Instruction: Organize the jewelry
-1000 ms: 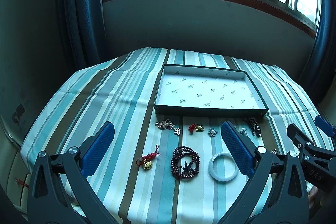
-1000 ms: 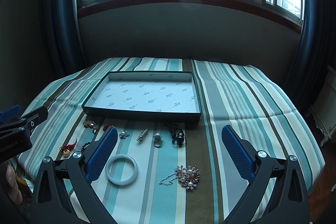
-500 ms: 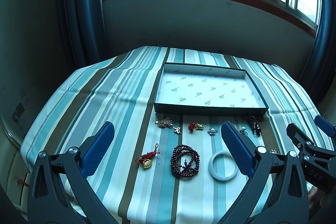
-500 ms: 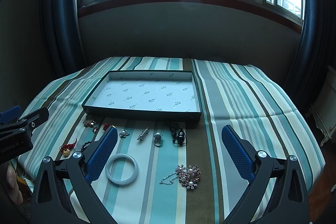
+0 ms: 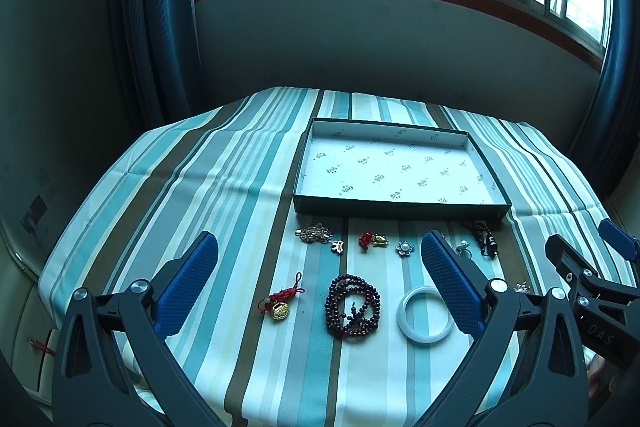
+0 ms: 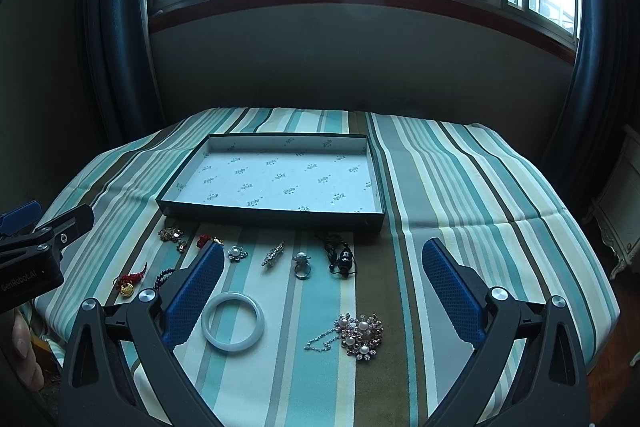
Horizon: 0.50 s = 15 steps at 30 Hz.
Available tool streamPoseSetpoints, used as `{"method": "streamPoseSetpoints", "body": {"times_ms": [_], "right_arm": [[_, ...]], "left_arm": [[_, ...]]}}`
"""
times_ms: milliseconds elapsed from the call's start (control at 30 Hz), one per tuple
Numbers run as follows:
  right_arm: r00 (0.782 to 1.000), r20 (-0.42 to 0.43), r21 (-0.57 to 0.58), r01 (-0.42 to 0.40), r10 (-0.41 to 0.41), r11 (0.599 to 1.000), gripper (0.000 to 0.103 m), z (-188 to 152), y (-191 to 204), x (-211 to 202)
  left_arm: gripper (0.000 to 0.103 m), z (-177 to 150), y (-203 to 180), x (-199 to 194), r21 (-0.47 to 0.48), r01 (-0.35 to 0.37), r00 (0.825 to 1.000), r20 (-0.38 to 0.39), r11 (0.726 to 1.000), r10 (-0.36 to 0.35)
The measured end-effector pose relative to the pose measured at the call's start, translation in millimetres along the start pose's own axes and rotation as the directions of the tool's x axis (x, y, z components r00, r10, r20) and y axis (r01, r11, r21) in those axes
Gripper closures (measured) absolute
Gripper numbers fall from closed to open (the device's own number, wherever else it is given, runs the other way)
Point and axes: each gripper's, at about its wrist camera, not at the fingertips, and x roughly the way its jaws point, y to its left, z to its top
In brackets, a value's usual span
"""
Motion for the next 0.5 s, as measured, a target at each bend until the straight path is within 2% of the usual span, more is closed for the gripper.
{"method": "streamPoseSetpoints", "body": {"times_ms": [500], "right_arm": [[1.0,0.0,0.001,0.001,-0.001,1.0,0.004,-0.3,0.7,0.4]], "left_arm": [[0.002,0.8,0.6,0.3,-0.002,0.0,1.0,0.0,1.0,0.0]]}}
